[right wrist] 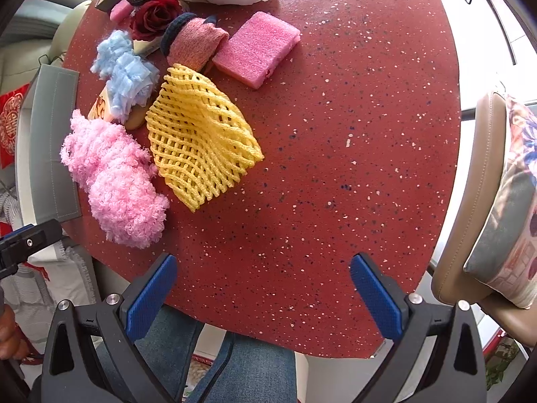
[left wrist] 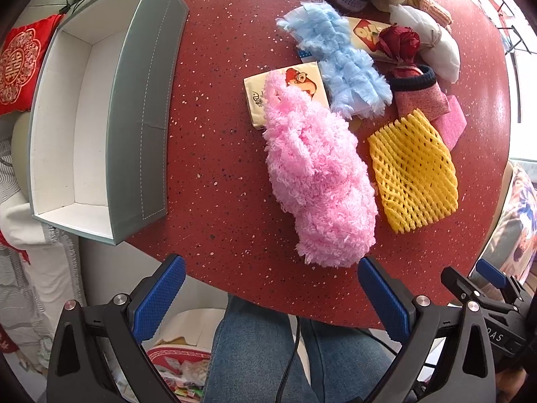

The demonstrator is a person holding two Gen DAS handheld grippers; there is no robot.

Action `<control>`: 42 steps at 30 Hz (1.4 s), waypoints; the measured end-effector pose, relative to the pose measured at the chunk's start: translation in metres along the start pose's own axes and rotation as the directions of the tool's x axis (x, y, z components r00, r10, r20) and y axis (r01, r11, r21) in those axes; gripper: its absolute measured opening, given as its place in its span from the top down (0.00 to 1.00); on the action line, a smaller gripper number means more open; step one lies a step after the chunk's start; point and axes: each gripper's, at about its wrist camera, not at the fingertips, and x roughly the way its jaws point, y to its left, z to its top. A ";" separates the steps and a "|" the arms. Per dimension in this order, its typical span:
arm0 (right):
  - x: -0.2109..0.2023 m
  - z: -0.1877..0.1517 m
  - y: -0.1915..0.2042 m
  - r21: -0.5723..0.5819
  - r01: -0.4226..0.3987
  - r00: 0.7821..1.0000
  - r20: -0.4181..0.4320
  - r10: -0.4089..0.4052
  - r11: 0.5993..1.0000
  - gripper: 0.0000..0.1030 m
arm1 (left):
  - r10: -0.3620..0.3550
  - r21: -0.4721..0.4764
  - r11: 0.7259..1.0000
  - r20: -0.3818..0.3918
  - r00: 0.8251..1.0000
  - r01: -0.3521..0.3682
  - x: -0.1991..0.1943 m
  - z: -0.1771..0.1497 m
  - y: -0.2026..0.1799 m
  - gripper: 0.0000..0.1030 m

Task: Organize soft objects
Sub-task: 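Move both tools toward the pink fluffy bundle and yellow foam net, then grasp the pink fluffy bundle with the left tool while the right tool grasps the yellow foam net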

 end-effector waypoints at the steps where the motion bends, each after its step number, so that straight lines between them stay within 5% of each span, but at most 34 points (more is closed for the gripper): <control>1: 0.001 -0.001 0.001 -0.001 0.003 1.000 0.005 -0.003 1.000 0.00 | -0.001 -0.005 1.000 0.005 1.000 0.001 0.001 0.001 0.000 0.00; 19: -0.003 0.018 0.008 -0.035 0.016 0.995 0.095 -0.012 0.999 0.00 | 0.094 -0.074 0.994 0.123 0.988 -0.085 0.068 0.017 -0.022 0.00; 32: 0.037 0.071 0.063 -0.127 0.020 0.995 0.101 -0.007 0.992 0.00 | 0.005 -0.146 0.989 0.117 0.993 0.012 0.096 0.019 0.002 0.00; 38: 0.059 0.086 0.056 -0.106 0.041 0.996 0.081 -0.032 0.994 0.00 | -0.008 -0.121 0.992 0.097 0.995 0.020 0.113 0.030 -0.010 0.00; 42: 0.062 0.085 0.055 -0.123 0.080 0.993 0.098 -0.068 0.989 0.14 | -0.085 -0.163 0.982 0.048 0.995 0.092 0.128 0.033 -0.008 0.00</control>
